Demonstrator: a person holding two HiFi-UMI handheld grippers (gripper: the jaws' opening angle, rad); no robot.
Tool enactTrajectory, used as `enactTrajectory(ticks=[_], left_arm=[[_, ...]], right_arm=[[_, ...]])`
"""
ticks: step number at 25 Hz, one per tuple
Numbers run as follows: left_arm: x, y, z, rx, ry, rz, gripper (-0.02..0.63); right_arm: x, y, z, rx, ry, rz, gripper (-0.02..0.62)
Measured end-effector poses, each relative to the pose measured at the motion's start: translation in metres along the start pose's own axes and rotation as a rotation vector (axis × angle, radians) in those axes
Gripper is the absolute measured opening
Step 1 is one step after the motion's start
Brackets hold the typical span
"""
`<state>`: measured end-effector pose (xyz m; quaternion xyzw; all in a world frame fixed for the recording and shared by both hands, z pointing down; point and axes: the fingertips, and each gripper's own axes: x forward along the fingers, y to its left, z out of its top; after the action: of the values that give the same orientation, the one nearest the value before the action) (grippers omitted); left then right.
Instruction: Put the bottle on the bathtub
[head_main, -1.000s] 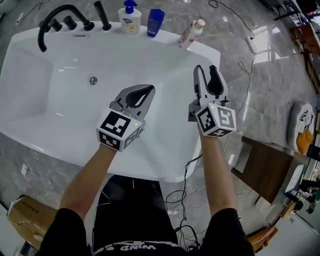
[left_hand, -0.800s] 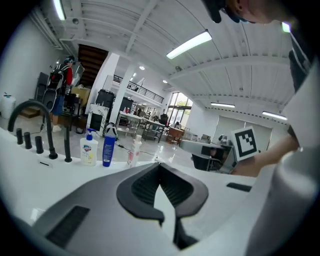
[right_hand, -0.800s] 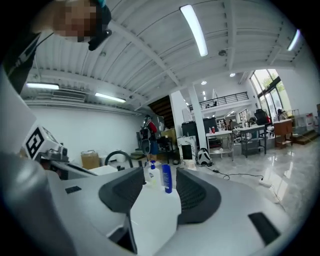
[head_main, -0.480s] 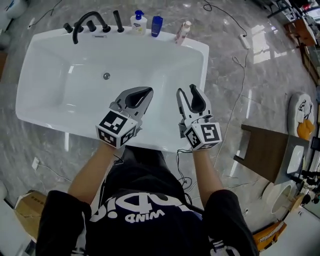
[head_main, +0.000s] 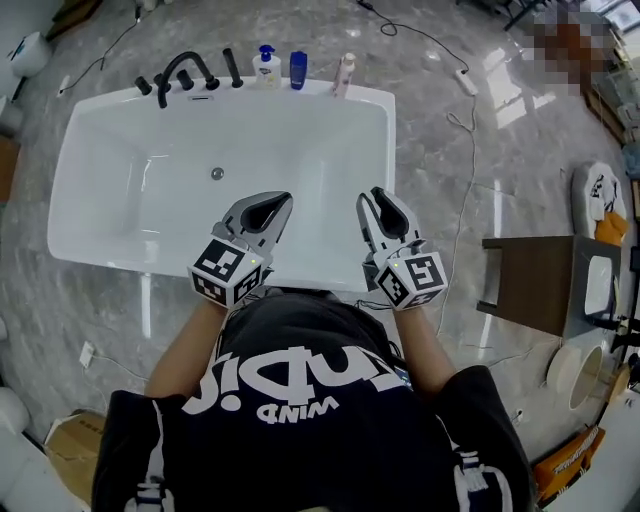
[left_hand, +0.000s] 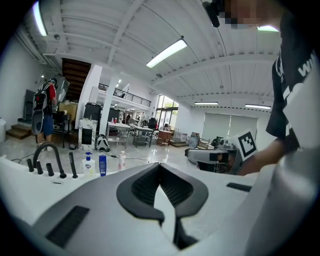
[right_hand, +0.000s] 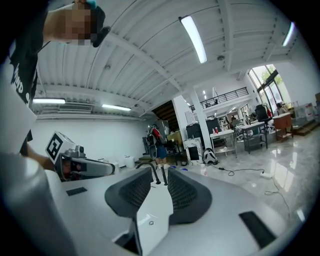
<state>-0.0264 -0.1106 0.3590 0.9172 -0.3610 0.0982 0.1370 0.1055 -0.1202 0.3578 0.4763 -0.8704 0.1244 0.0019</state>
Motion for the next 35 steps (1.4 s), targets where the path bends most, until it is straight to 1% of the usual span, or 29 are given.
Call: enactTrajectory(ticks=[3,7,9,13,16,21,26,35], left_arm=[[-0.01,-0.001,0.003,0.01,-0.011,0.008,0.008],[-0.018,0.002,0.01,0.028,-0.036,0.046,0.008],[-0.018,0.006,0.013,0.039,-0.047,0.067,0.008],[-0.016,0.015,0.018,0.025,-0.077,0.086,0.008],[-0.016,0.022,0.016,0.032,-0.084,0.096,0.008],[-0.021,0.029,0.009,0.021,-0.099,0.125,0.008],[-0.022,0.027,0.002,0.021,-0.087,0.117,0.008],[-0.025,0.025,-0.003,-0.007,-0.093,0.121,0.008]], right_arm=[[-0.013,0.002,0.001,0.019,-0.004,-0.001,0.099],[-0.027,-0.003,0.004,0.032,-0.024,-0.035,0.067],[-0.031,-0.002,0.004,0.02,-0.025,-0.037,0.047],[-0.031,0.003,0.0,-0.022,-0.016,-0.039,0.028],[-0.028,0.005,-0.003,-0.037,-0.017,-0.052,0.026],[-0.026,0.005,-0.006,-0.002,-0.034,-0.072,0.025],[-0.025,0.005,-0.013,-0.006,-0.019,-0.081,0.025],[-0.036,0.004,-0.024,0.004,-0.011,-0.115,0.025]])
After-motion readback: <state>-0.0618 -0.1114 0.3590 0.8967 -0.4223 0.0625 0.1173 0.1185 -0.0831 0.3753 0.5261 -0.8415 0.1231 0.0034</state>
